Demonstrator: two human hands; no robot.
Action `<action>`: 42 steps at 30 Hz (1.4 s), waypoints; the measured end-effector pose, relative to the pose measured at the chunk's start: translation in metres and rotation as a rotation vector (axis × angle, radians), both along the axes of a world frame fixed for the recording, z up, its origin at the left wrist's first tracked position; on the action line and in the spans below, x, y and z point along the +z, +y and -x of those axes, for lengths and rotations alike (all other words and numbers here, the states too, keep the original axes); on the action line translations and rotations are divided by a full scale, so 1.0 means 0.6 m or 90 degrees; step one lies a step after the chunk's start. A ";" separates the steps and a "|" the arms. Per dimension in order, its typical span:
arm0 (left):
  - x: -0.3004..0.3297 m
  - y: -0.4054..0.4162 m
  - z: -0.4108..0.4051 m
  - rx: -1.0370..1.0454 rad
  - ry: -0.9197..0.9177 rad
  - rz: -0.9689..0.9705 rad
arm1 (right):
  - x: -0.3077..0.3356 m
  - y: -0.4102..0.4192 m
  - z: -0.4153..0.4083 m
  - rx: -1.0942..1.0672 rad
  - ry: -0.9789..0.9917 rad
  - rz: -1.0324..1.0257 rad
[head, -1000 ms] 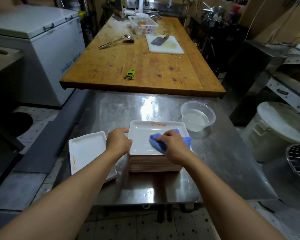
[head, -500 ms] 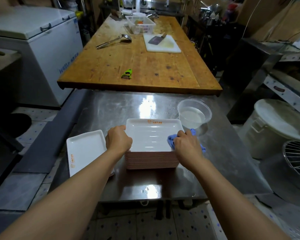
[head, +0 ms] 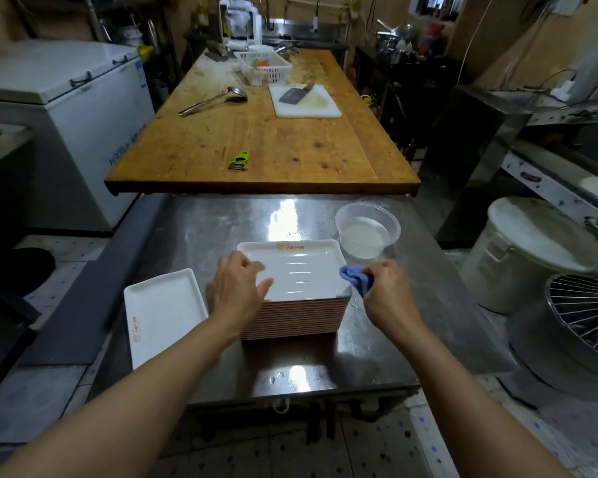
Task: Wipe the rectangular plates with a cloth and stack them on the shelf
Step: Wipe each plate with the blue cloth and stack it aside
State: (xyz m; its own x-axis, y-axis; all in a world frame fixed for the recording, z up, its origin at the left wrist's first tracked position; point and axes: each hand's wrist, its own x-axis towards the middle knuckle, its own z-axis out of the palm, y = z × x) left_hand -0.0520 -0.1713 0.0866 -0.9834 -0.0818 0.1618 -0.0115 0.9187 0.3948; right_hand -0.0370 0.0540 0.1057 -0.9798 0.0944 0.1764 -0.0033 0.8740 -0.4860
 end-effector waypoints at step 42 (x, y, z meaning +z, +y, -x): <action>0.194 0.034 -0.069 -0.065 0.053 -0.627 | 0.225 -0.101 -0.017 0.037 0.379 0.103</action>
